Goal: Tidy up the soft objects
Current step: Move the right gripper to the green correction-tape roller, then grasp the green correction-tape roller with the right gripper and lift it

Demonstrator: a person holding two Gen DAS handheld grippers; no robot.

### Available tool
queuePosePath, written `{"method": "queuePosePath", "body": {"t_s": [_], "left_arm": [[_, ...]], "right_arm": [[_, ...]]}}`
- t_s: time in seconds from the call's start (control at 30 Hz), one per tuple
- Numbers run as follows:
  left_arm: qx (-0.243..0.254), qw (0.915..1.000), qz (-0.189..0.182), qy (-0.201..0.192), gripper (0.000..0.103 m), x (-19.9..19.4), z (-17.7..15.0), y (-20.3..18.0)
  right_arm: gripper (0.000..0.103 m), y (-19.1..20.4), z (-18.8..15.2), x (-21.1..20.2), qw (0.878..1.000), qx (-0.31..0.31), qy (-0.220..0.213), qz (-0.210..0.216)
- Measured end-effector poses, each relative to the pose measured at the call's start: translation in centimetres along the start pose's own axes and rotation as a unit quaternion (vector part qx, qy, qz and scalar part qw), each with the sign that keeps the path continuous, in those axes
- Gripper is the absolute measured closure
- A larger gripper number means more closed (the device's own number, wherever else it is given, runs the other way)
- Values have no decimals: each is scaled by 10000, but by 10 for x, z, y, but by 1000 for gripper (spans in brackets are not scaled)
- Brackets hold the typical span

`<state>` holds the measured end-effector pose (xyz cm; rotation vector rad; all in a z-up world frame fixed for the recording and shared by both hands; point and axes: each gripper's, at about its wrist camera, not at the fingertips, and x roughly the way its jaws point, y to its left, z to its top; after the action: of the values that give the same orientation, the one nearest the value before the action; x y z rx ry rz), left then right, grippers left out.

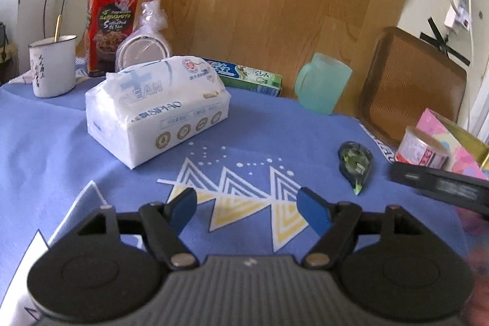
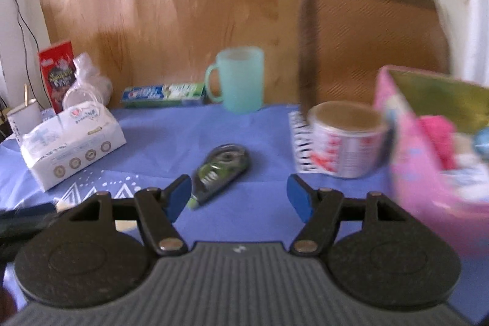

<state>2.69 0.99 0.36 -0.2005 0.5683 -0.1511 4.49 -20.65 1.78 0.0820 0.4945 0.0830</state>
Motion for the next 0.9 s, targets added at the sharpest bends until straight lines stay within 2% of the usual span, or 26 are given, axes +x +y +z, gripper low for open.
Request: {"method": "queuePosePath", "body": {"t_s": [0.17, 0.2, 0.23, 0.37, 0.6, 0.73, 0.9], "left_arm": [[-284, 9995, -135, 91, 26, 5, 2, 9], [-269, 9995, -134, 82, 25, 4, 2, 9], [-238, 9996, -132, 69, 24, 5, 2, 8], [-151, 9998, -132, 50, 23, 5, 1, 5], [-126, 9998, -145, 99, 21, 6, 1, 5], [-79, 9998, -130, 128, 20, 7, 1, 3], [80, 9997, -119, 207, 16, 8, 1, -2]], "right_arm": [[34, 14, 6, 52, 9980, -257, 574, -94], [38, 14, 8, 55, 9977, -294, 593, -145], [56, 15, 8, 54, 9974, -357, 598, -157], [68, 12, 2, 39, 9973, -472, 548, -97], [69, 6, -15, 5, 9969, -482, 599, 154], [69, 4, -35, -29, 9965, -496, 574, 354], [69, -6, -62, -66, 9980, -455, 349, 267]]}}
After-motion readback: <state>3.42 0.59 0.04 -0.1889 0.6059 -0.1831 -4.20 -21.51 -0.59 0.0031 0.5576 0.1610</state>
